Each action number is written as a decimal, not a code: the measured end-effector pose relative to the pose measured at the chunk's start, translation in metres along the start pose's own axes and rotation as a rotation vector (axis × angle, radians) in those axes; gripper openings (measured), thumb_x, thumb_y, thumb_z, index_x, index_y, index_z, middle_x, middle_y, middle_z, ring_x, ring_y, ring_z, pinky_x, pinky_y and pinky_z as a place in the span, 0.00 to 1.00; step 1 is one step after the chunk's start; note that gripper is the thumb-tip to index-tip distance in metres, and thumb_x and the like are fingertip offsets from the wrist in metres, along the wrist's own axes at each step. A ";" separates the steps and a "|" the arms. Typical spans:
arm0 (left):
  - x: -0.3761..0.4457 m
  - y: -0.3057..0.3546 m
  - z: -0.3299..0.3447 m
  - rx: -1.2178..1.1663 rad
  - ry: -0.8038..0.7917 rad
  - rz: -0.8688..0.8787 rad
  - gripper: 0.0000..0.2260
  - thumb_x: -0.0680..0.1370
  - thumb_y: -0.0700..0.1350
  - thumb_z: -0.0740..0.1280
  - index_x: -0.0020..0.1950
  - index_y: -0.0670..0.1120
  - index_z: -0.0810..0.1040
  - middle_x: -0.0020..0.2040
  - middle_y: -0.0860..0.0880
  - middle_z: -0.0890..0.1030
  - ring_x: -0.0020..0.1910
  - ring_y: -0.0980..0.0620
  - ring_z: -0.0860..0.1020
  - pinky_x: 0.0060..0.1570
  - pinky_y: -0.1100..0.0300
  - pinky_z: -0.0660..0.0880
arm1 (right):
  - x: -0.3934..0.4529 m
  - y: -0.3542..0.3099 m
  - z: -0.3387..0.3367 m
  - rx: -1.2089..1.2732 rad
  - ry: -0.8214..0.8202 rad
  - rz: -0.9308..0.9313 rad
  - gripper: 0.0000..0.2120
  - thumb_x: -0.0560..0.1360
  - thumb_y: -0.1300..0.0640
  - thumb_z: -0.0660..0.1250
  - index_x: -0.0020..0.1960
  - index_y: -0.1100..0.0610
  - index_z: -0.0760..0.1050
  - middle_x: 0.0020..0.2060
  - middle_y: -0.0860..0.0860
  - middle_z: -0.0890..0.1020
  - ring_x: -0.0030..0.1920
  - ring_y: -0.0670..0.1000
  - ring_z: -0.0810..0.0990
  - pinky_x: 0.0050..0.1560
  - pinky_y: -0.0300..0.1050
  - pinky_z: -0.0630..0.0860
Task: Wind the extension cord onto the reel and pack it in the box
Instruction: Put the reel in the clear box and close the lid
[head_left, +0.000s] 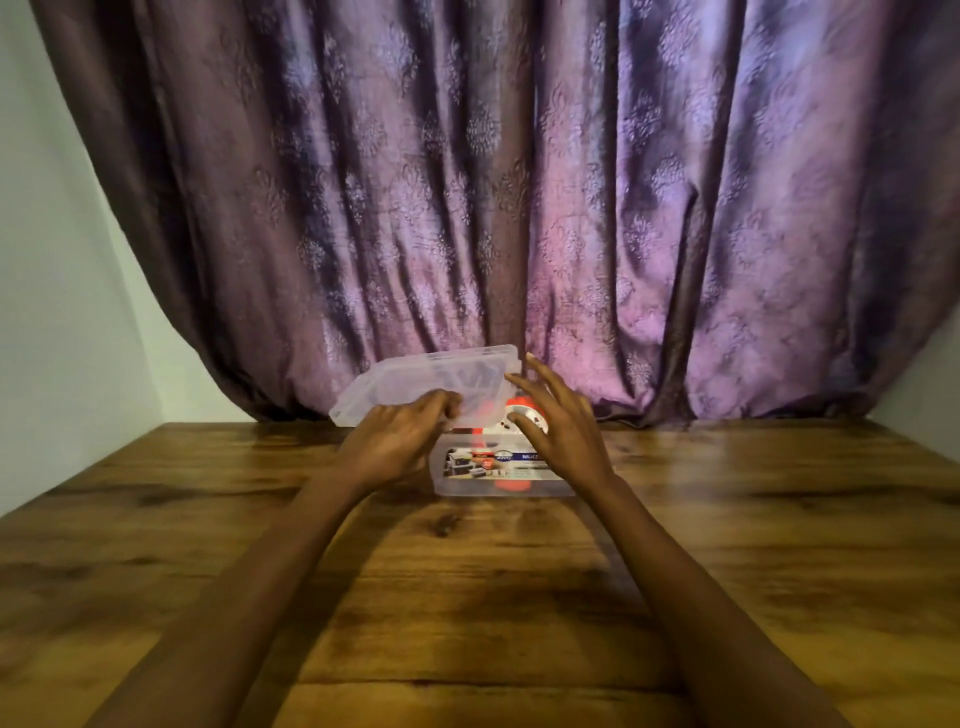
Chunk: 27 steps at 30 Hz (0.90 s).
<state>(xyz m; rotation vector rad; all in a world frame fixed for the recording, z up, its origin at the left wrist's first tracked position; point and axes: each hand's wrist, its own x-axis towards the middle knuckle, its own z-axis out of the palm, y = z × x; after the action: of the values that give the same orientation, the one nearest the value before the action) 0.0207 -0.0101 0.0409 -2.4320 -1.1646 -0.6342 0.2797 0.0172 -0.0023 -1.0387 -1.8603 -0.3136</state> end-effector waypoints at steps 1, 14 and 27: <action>0.006 0.007 0.002 0.010 0.000 0.032 0.14 0.80 0.51 0.54 0.65 0.53 0.63 0.64 0.52 0.77 0.53 0.43 0.80 0.43 0.50 0.75 | 0.000 0.004 -0.004 -0.014 0.019 0.000 0.21 0.78 0.50 0.67 0.70 0.43 0.71 0.74 0.45 0.68 0.72 0.44 0.67 0.59 0.46 0.67; 0.018 0.009 0.033 -0.888 0.638 -0.400 0.26 0.79 0.60 0.59 0.73 0.47 0.64 0.72 0.48 0.69 0.72 0.53 0.67 0.69 0.62 0.66 | -0.015 0.059 -0.031 0.320 0.201 0.197 0.15 0.77 0.69 0.62 0.57 0.54 0.75 0.57 0.46 0.79 0.58 0.46 0.79 0.57 0.54 0.77; 0.052 -0.003 0.032 -1.078 0.804 -0.514 0.14 0.82 0.46 0.62 0.67 0.46 0.77 0.63 0.50 0.80 0.61 0.56 0.77 0.60 0.65 0.74 | 0.015 0.048 -0.043 0.826 0.366 0.610 0.15 0.75 0.55 0.73 0.58 0.54 0.73 0.46 0.59 0.85 0.45 0.55 0.84 0.38 0.49 0.80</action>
<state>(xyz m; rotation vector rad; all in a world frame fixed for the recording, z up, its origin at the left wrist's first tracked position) 0.0547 0.0407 0.0428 -2.0071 -1.1991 -2.6306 0.3400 0.0282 0.0226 -0.8226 -1.0855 0.5541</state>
